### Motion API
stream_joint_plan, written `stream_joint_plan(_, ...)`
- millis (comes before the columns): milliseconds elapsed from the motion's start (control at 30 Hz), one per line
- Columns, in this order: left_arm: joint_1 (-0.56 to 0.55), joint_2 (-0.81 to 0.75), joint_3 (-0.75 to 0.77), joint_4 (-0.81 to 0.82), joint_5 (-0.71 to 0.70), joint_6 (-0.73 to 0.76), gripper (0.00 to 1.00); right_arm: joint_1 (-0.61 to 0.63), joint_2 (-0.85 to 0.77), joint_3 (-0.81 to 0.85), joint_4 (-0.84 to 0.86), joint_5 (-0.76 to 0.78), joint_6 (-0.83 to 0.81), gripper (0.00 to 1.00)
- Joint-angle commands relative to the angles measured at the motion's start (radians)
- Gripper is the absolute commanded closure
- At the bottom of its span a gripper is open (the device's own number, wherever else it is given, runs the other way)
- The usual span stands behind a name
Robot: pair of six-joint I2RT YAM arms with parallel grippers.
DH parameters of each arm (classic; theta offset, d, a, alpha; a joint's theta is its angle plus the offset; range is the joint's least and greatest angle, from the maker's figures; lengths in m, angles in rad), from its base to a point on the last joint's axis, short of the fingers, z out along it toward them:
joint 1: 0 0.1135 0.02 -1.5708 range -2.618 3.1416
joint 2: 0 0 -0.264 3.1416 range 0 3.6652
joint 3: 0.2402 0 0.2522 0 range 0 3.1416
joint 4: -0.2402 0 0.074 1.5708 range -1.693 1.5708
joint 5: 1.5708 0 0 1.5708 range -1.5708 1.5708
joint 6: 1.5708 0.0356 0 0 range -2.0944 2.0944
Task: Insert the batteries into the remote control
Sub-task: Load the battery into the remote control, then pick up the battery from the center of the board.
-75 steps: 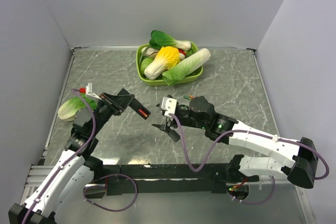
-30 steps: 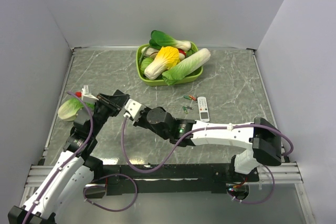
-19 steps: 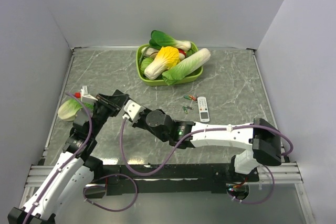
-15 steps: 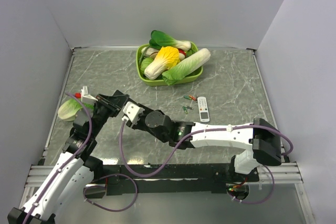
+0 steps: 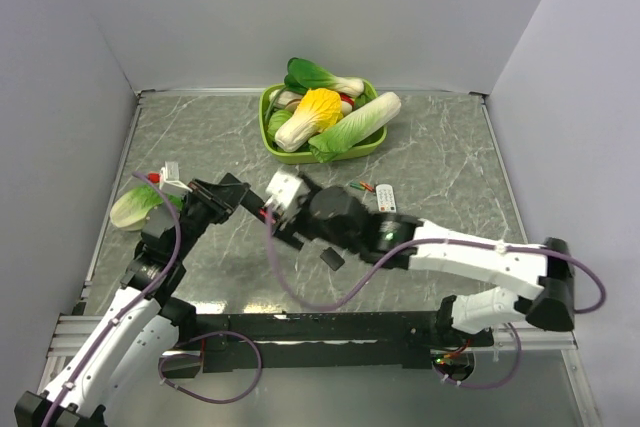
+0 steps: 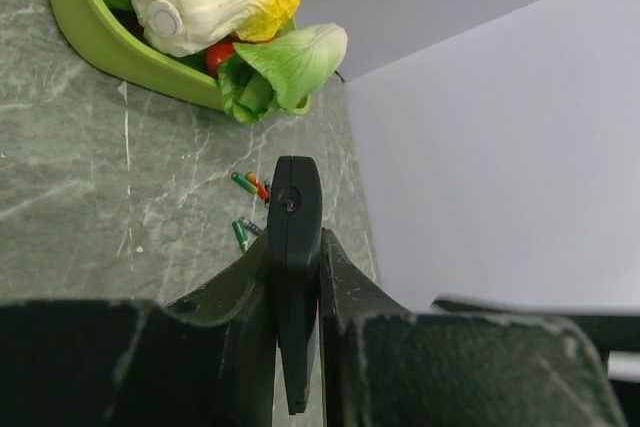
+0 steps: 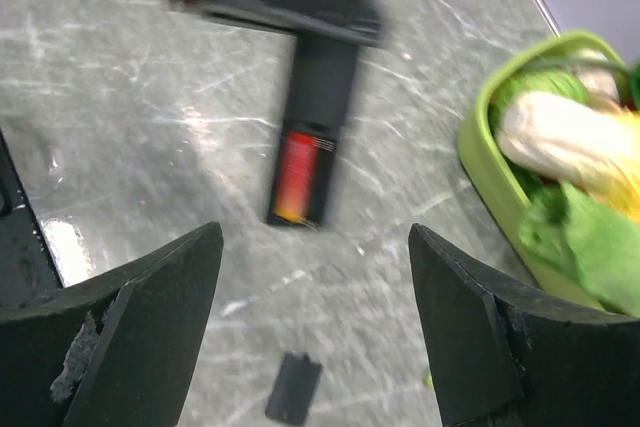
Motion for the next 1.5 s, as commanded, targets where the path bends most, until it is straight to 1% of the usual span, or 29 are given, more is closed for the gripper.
stream_joint_plan(0, -0.003, 0.0, -0.001, 0.068, 0.074, 0.088, 0.99, -0.172, -0.154, -0.027, -0.173, -0.118, 0.095, 0.17)
stream_joint_plan(67, -0.001, 0.004, 0.002, 0.081, 0.107, 0.117, 0.99, -0.241, -0.188, -0.066, -0.181, -0.179, 0.119, 0.18)
stream_joint_plan(100, -0.001, 0.006, 0.009, 0.081, 0.136, 0.126, 0.99, -0.323, -0.207, -0.095, -0.2, -0.204, 0.127, 0.18)
stream_joint_plan(133, -0.001, 0.01, 0.013, 0.077, 0.143, 0.134, 0.99, -0.361, -0.214, -0.106, -0.209, -0.242, 0.134, 0.19)
stream_joint_plan(233, -0.001, 0.015, 0.029, 0.059, 0.173, 0.169, 0.99, -0.5, -0.213, -0.15, -0.215, -0.27, 0.158, 0.22)
stream_joint_plan(267, -0.001, 0.016, 0.033, 0.052, 0.179, 0.182, 0.99, -0.531, -0.208, -0.159, -0.212, -0.311, 0.173, 0.23)
stream_joint_plan(300, -0.001, 0.017, 0.036, 0.046, 0.183, 0.186, 0.99, -0.56, -0.19, -0.173, -0.207, -0.328, 0.181, 0.24)
stream_joint_plan(333, -0.001, 0.018, 0.039, 0.043, 0.196, 0.191, 0.99, -0.624, -0.178, -0.176, -0.197, -0.343, 0.19, 0.25)
stream_joint_plan(400, -0.001, 0.02, 0.044, 0.04, 0.208, 0.199, 0.99, -0.681, -0.13, -0.178, -0.187, -0.379, 0.228, 0.27)
stream_joint_plan(433, -0.001, 0.018, 0.047, 0.039, 0.217, 0.202, 0.99, -0.729, -0.11, -0.173, -0.177, -0.389, 0.239, 0.31)
stream_joint_plan(533, -0.001, 0.018, 0.058, 0.026, 0.232, 0.22, 0.99, -0.801, -0.027, -0.163, -0.139, -0.428, 0.25, 0.39)
stream_joint_plan(567, -0.001, 0.018, 0.062, 0.022, 0.237, 0.222, 0.99, -0.813, 0.014, -0.156, -0.131, -0.435, 0.248, 0.41)
stream_joint_plan(700, -0.001, 0.013, 0.061, 0.014, 0.245, 0.229, 0.99, -0.869, 0.112, -0.13, -0.088, -0.451, 0.243, 0.58)
stream_joint_plan(767, -0.001, 0.01, 0.056, 0.014, 0.251, 0.231, 0.99, -0.89, 0.169, -0.113, -0.077, -0.455, 0.24, 0.64)
stream_joint_plan(833, -0.001, 0.01, 0.053, 0.015, 0.252, 0.231, 0.99, -0.902, 0.206, -0.101, -0.071, -0.463, 0.236, 0.67)
stream_joint_plan(1033, -0.003, 0.013, 0.045, 0.02, 0.262, 0.232, 0.99, -0.915, 0.331, -0.06, -0.054, -0.468, 0.199, 0.67)
stream_joint_plan(1067, -0.001, 0.016, 0.045, 0.02, 0.26, 0.232, 0.99, -0.916, 0.347, -0.022, -0.093, -0.469, 0.191, 0.7)
stream_joint_plan(1133, -0.001, 0.018, 0.044, 0.023, 0.263, 0.231, 0.99, -0.918, 0.378, 0.003, -0.109, -0.453, 0.179, 0.7)
stream_joint_plan(1267, -0.001, 0.021, 0.042, 0.029, 0.268, 0.228, 0.99, -0.922, 0.41, 0.037, -0.138, -0.429, 0.182, 0.69)
stream_joint_plan(1467, -0.001, 0.032, 0.036, 0.045, 0.28, 0.22, 0.99, -0.925, 0.476, 0.1, -0.229, -0.417, 0.168, 0.68)
